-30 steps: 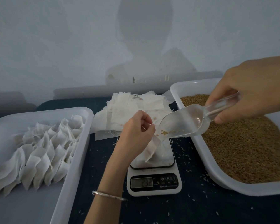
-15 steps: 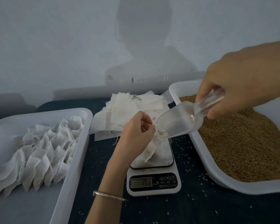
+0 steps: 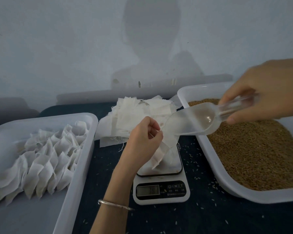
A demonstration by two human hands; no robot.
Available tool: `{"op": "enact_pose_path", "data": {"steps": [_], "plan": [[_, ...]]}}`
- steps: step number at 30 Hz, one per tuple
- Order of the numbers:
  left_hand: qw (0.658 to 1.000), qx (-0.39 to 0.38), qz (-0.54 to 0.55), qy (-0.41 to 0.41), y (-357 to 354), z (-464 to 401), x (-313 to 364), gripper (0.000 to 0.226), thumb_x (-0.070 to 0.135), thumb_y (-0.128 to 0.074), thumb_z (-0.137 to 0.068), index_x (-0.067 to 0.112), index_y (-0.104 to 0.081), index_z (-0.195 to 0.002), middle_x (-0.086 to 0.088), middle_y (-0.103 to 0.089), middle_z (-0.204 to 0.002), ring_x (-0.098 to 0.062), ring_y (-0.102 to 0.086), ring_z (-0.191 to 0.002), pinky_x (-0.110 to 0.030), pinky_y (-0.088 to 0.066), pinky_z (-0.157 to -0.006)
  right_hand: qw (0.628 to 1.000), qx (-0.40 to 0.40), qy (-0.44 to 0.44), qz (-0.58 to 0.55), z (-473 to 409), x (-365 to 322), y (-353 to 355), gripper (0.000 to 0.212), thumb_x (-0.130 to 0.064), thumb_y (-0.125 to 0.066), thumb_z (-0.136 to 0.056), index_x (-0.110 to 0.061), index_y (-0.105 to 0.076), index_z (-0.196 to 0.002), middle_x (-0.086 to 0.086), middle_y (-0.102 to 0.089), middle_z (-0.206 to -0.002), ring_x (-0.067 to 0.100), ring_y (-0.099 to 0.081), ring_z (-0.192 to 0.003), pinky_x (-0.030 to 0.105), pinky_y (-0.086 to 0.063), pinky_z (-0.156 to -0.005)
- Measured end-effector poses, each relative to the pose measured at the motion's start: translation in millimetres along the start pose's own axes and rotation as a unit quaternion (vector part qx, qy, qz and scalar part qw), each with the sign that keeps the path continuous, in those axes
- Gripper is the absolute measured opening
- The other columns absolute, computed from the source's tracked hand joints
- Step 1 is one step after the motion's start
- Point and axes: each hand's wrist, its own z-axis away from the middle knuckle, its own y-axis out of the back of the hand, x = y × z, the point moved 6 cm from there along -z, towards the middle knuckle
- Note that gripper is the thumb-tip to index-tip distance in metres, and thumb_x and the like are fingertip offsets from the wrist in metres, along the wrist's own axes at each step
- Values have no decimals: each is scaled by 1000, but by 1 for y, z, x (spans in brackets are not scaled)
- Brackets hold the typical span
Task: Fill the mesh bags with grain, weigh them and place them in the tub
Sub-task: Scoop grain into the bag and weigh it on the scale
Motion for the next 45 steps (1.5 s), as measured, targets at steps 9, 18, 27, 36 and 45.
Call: {"op": "enact_pose_path", "data": {"steps": [9,18,27,36,45], "plan": [[998,-33,0,-55,-23,1,15,17,7,-56,-90,24,-56,-89,7,-48,-59,-2,-40,-50,-16,-37,-53,935,203,-181,-230,13,58,-96,53,-72,-58,-59,-48,-62,-106,-9,-69,-68,17,-63,-57,31,-51,-53],[965,161,202,-38,38,39,-13,12,14,-56,-93,21,-61,-85,9,-51,-59,-3,-45,-54,-16,-42,-52,935,197,-237,-175,7,69,-127,44,-50,-63,-80,-32,-63,-120,-14,-66,-79,9,-62,-69,31,-48,-65],[918,311,246,-12,75,67,-35,19,13,-50,-97,17,-55,-79,5,-45,-59,-7,-37,-55,-23,-35,-58,933,199,-267,-134,5,74,-130,47,-56,-55,-83,-31,-61,-122,-10,-66,-84,17,-65,-72,41,-55,-72],[910,334,246,-1,80,72,-44,22,13,-50,-97,19,-54,-76,6,-44,-58,-7,-37,-56,-24,-35,-60,932,208,-258,-146,6,74,-132,37,-59,-52,-78,-39,-63,-107,-10,-67,-79,16,-65,-69,40,-54,-70],[908,332,253,1,80,72,-47,22,11,-50,-97,18,-53,-76,6,-44,-58,-7,-36,-54,-22,-34,-57,935,170,-284,-129,2,87,-141,31,-26,-60,-86,-33,-58,-116,-3,-64,-77,20,-61,-68,39,-51,-71]]}}
